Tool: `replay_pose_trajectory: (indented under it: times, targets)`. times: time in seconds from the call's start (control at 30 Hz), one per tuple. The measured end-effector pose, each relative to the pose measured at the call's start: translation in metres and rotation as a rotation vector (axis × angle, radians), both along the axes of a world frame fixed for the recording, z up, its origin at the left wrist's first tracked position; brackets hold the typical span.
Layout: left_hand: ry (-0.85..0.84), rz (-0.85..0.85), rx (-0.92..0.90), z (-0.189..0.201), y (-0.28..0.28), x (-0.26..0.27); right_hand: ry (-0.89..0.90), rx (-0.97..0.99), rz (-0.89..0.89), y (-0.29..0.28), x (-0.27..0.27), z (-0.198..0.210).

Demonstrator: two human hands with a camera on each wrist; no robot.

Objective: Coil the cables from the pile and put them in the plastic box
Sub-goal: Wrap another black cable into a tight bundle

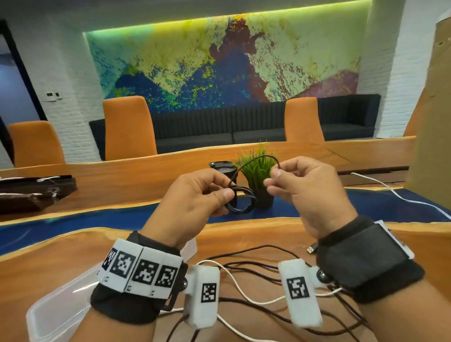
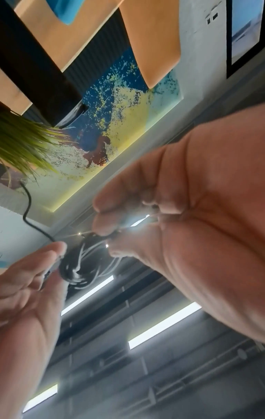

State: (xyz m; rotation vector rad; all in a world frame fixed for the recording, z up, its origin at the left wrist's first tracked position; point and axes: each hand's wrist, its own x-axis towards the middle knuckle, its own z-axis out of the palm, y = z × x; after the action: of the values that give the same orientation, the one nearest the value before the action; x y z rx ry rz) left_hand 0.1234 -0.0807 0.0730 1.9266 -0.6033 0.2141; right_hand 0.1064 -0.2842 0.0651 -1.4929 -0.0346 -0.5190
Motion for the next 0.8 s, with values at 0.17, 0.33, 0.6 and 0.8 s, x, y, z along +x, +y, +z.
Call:
replay_pose_trajectory:
  times: [0.17, 0.33, 0.6, 0.8]
  targets:
    - [-0.044, 0.03, -0.062, -0.007, -0.008, 0.001, 0.168, 0.24, 0.327, 0.023, -0.007, -0.001]
    - [-0.14, 0.057, -0.131, -0.011, -0.016, 0.004, 0.267, 0.218, 0.606, 0.01, -0.01, -0.002]
    - [-0.428, 0.237, -0.047, -0.025, -0.032, 0.002, 0.06, -0.108, 0.436, 0.011, -0.01, 0.0]
    - [-0.516, 0.373, -0.033, -0.029, -0.036, 0.003, -0.065, -0.456, 0.091, 0.013, -0.008, -0.001]
